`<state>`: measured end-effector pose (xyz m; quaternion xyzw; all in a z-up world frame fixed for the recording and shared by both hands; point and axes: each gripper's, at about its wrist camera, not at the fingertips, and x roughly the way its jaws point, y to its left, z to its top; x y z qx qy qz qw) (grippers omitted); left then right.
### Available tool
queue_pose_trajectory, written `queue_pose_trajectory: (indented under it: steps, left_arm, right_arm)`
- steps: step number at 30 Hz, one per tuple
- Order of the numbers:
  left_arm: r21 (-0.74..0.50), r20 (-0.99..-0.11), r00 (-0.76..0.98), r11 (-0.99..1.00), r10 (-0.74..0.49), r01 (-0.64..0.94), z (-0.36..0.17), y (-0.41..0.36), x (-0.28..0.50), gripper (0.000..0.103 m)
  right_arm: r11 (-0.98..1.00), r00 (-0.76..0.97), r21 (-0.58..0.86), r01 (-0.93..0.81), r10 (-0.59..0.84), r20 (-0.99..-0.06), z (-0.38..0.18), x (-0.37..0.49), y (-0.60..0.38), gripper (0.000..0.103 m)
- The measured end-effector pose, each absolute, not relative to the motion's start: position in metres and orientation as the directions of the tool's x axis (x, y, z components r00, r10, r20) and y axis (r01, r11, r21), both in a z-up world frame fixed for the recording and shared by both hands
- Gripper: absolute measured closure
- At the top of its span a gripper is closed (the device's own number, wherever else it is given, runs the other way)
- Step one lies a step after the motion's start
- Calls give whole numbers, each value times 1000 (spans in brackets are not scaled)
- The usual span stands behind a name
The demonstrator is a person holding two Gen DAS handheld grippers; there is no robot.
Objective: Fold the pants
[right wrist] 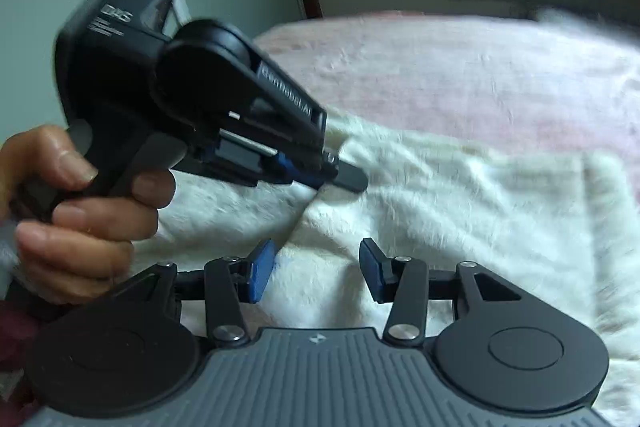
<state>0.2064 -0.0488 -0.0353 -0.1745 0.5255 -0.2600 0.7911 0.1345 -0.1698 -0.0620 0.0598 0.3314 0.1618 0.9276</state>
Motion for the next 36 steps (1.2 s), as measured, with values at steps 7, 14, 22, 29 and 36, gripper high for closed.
queue_pose_trajectory:
  steps: [7, 14, 22, 29, 36]
  left_arm:
    - [-288, -776, 527, 938, -347, 193, 19, 35, 175, 35]
    - [120, -796, 604, 987, 33, 104, -9, 121, 156, 27]
    - [-26, -729, 683, 995, 47, -96, 13, 212, 138, 31]
    - [-338, -794, 584, 921, -168, -194, -1, 272, 119, 31]
    - [-515, -759, 574, 822, -307, -242, -15, 282, 127, 31]
  right_arm:
    - [947, 702, 238, -217, 321, -635, -65, 139, -172, 55]
    - [950, 681, 174, -260, 308, -664, -72, 152, -147, 52]
    - [880, 704, 75, -468, 423, -571, -23, 141, -69, 50]
    - [633, 686, -339, -696, 447, -574, -46, 116, 70, 53]
    - [512, 734, -535, -672, 361, -576, -76, 108, 113, 62]
